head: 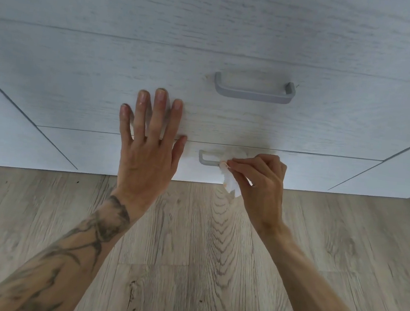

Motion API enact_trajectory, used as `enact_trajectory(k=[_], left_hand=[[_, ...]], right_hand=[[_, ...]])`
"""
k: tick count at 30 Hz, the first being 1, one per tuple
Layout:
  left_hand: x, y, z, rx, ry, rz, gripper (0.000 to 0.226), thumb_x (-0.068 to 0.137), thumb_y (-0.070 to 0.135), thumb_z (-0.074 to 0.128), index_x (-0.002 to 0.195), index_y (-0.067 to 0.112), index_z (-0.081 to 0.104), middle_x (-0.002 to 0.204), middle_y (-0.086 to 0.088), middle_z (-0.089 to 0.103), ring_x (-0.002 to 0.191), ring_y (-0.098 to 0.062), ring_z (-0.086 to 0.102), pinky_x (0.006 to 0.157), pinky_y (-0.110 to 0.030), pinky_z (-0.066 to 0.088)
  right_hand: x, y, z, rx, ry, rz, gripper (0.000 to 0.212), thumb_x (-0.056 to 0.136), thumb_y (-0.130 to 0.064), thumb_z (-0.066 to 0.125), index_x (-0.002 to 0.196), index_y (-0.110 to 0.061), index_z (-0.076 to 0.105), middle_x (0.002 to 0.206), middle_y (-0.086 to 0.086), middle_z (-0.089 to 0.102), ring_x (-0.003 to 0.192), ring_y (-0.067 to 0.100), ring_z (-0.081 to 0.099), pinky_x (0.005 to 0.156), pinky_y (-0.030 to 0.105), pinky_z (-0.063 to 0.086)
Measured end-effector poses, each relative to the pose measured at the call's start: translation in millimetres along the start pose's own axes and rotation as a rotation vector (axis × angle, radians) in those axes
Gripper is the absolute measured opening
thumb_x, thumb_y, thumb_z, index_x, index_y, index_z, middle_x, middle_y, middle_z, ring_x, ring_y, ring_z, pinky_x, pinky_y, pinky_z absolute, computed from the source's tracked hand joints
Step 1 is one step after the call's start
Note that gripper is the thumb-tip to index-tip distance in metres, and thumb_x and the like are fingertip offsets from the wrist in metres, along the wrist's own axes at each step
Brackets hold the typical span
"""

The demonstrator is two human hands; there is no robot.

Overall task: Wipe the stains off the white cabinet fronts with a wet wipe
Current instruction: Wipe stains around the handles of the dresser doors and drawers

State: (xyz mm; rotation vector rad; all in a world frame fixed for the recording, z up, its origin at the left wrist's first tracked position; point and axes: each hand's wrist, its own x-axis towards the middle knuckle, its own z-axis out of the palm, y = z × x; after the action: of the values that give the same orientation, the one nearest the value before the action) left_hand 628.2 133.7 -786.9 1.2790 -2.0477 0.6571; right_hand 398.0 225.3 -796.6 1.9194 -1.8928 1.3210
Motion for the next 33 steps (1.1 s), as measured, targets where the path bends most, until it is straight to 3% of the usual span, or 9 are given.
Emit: enact_trajectory(k=[2, 4, 6, 9, 14, 19, 24, 29, 33], left_hand=[[-0.3, -0.4, -1.2, 0.004, -0.005, -0.007, 0.079, 0.117, 0.044, 0.044, 0.17, 0.011, -0.005, 0.173, -0.017, -0.009, 0.163, -0.038, -0.014, 0.132, -0.061, 0.006], [0.3, -0.7, -2.0, 0.004, -0.008, -0.008, 0.08, 0.116, 0.043, 0.045, 0.17, 0.011, -0.005, 0.173, -0.017, -0.008, 0.162, -0.04, -0.008, 0.132, -0.062, 0.007], [0.6, 0.5, -1.6, 0.012, -0.005, -0.002, 0.081, 0.116, 0.043, 0.046, 0.17, 0.011, -0.005, 0.173, -0.018, -0.008, 0.161, -0.042, -0.003, 0.132, -0.062, 0.006], [0.3, -0.3, -1.1, 0.023, -0.001, -0.01, 0.081, 0.116, 0.043, 0.046, 0.17, 0.011, -0.005, 0.173, -0.018, -0.008, 0.163, -0.039, -0.013, 0.132, -0.061, 0.005], [1.0, -0.5, -1.9, 0.022, -0.007, -0.015, 0.081, 0.116, 0.044, 0.046, 0.17, 0.012, -0.006, 0.175, -0.013, -0.024, 0.162, -0.036, -0.02, 0.132, -0.061, 0.004], [0.9, -1.1, -1.2, 0.023, -0.004, -0.019, 0.082, 0.116, 0.045, 0.046, 0.17, 0.012, -0.007, 0.175, -0.013, -0.022, 0.162, -0.036, -0.02, 0.132, -0.06, 0.003], [1.6, -0.2, -2.5, 0.019, -0.007, -0.028, 0.081, 0.117, 0.045, 0.045, 0.17, 0.012, -0.008, 0.173, -0.011, -0.029, 0.161, -0.035, -0.022, 0.132, -0.06, 0.002], [1.4, 0.4, -3.4, 0.014, -0.01, -0.03, 0.081, 0.117, 0.045, 0.044, 0.17, 0.013, -0.008, 0.173, -0.011, -0.029, 0.163, -0.036, -0.018, 0.132, -0.06, 0.002], [0.9, -0.6, -4.3, 0.017, -0.01, -0.031, 0.081, 0.117, 0.045, 0.044, 0.17, 0.013, -0.009, 0.173, -0.011, -0.03, 0.161, -0.035, -0.022, 0.132, -0.06, 0.002]], right_hand=[[-1.1, 0.5, -1.8, -0.005, 0.013, 0.032, 0.011, 0.088, -0.017, 0.085, 0.099, -0.017, 0.085, 0.097, -0.009, 0.08, 0.101, 0.021, 0.057, 0.091, 0.039, 0.042], [0.7, -10.4, 5.1, -0.009, 0.025, 0.045, 0.012, 0.086, -0.016, 0.086, 0.097, -0.018, 0.085, 0.095, -0.009, 0.08, 0.1, 0.022, 0.058, 0.092, 0.037, 0.04], [4.5, -23.6, 14.0, -0.008, -0.006, -0.008, 0.01, 0.086, -0.02, 0.085, 0.097, -0.021, 0.085, 0.094, -0.012, 0.079, 0.1, 0.021, 0.058, 0.093, 0.034, 0.036], [7.4, -23.2, 15.9, -0.009, -0.051, -0.074, 0.008, 0.09, -0.026, 0.081, 0.098, -0.024, 0.084, 0.096, -0.015, 0.078, 0.103, 0.019, 0.057, 0.094, 0.033, 0.035], [0.3, -13.2, 6.8, -0.019, 0.02, 0.039, 0.009, 0.088, -0.023, 0.084, 0.097, -0.023, 0.084, 0.099, -0.014, 0.079, 0.104, 0.024, 0.059, 0.095, 0.028, 0.032], [8.4, -26.2, 20.1, -0.026, -0.062, -0.082, 0.009, 0.089, -0.026, 0.085, 0.097, -0.026, 0.084, 0.097, -0.017, 0.078, 0.105, 0.019, 0.059, 0.096, 0.031, 0.033], [3.1, -15.3, 5.3, -0.064, -0.007, 0.017, 0.009, 0.087, -0.023, 0.086, 0.096, -0.025, 0.084, 0.098, -0.015, 0.079, 0.103, 0.027, 0.061, 0.093, 0.035, 0.035], [11.6, -33.5, 20.4, -0.017, -0.075, -0.076, 0.009, 0.093, -0.032, 0.078, 0.095, -0.025, 0.084, 0.095, -0.015, 0.078, 0.103, 0.019, 0.058, 0.094, 0.031, 0.033], [1.3, -16.4, 6.1, -0.055, -0.017, 0.041, 0.007, 0.087, -0.022, 0.087, 0.094, -0.022, 0.084, 0.099, -0.013, 0.078, 0.105, 0.026, 0.06, 0.092, 0.037, 0.036]])
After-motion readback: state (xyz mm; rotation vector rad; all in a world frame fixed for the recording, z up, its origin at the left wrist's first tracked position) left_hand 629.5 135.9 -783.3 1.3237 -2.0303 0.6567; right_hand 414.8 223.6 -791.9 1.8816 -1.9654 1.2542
